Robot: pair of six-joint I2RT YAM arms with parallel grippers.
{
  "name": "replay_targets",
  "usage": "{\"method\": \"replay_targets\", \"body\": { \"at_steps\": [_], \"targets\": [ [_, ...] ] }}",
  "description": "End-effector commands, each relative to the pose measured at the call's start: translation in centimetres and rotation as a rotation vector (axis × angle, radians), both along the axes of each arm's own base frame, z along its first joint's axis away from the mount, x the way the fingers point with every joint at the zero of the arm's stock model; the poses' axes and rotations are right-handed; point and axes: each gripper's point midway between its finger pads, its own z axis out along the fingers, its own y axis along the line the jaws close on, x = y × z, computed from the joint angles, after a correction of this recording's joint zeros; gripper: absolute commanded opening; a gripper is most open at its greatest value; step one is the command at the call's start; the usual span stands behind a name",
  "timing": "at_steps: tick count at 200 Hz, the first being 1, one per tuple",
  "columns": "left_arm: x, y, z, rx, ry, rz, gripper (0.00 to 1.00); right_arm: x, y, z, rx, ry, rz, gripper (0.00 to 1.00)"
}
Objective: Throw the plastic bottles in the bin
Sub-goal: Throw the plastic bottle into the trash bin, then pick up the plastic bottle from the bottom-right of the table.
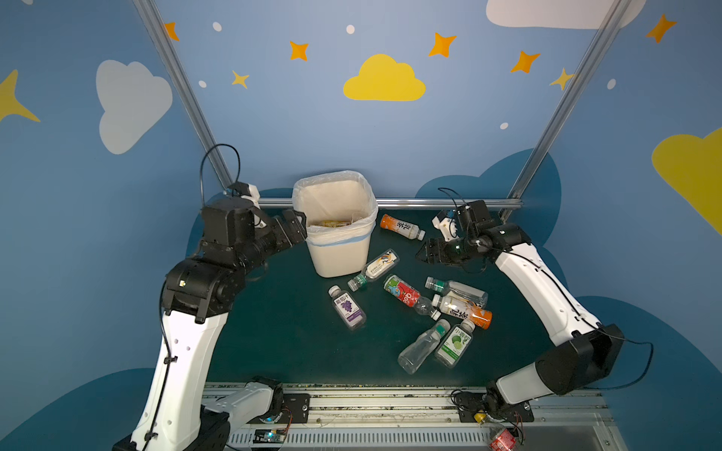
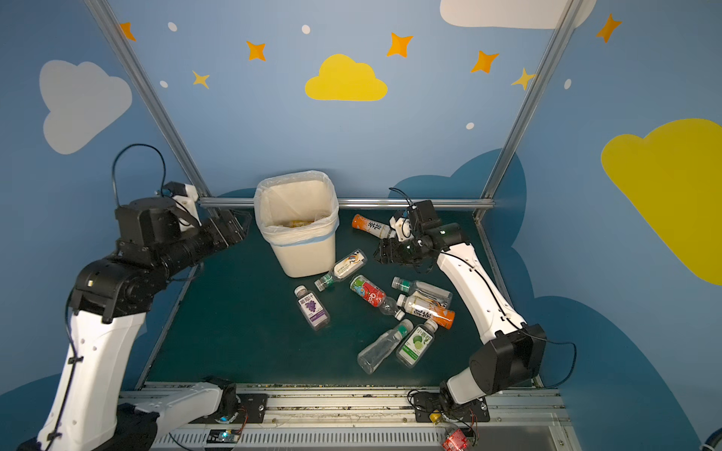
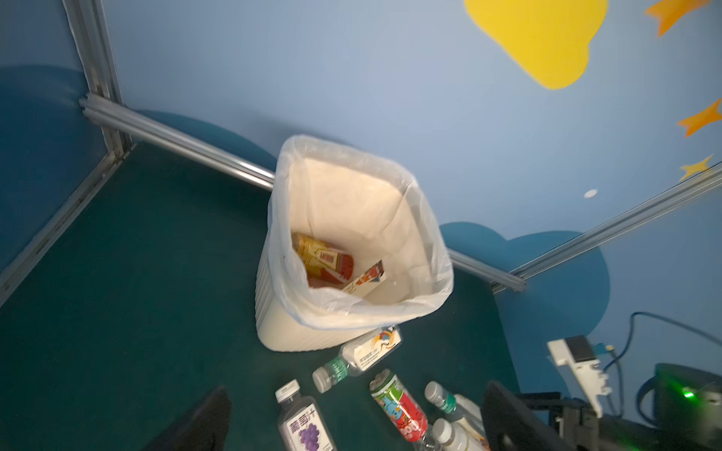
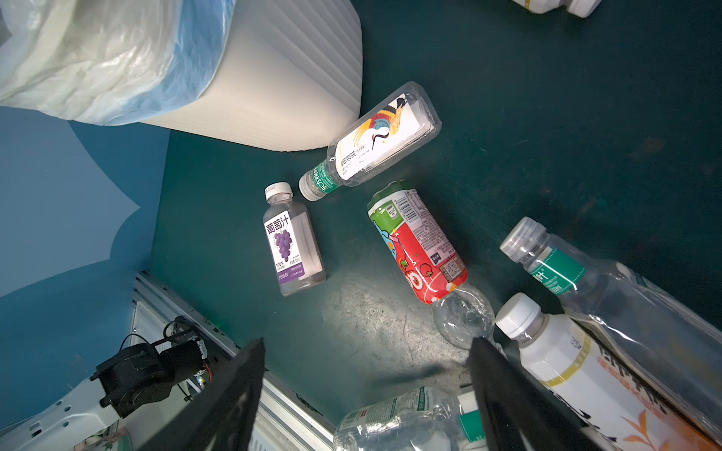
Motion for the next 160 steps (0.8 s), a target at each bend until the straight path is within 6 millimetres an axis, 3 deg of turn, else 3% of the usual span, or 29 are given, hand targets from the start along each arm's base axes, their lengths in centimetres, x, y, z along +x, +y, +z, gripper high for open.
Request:
{"method": "replay_targets", "body": {
  "at_steps": [1,33,71,93,129,160],
  "targets": [
    [-1.0,-1.7,-7.9,0.022,0.198,-0.049,1.00,-0.7,-0.4,-1.6,-0.042,0.048,0.020,0.83],
    [-3.2,-3.9,-14.4,0.039,0.301,-0.054,1.00,-2.7,-0.9,-4.1,-0.117,0.122,0.049,0.81],
    [-4.1,-6.9,-19.1,0.126,0.358,-0.116,1.00,-5.7,-0.9,-6.5,-0.183,0.226,0.064,0.81],
    [-4.0,-8.0,-20.0,0.130,0.358,-0.149,1.00,-7.8,-1.4,-8.2,-0.224,0.306,0.032,0.80],
    [-2.8,-9.4,-19.2,0.133,0.313,-0.203,1.00,-11.3,-2.5,-9.6,-0.277,0.368,-0.028,0.79],
    [-2.7,-10.8,-20.4,0.159,0.359,-0.280,1.00,-14.3,-5.8,-10.0,-0.364,0.399,-0.138,0.78]
  ]
}}
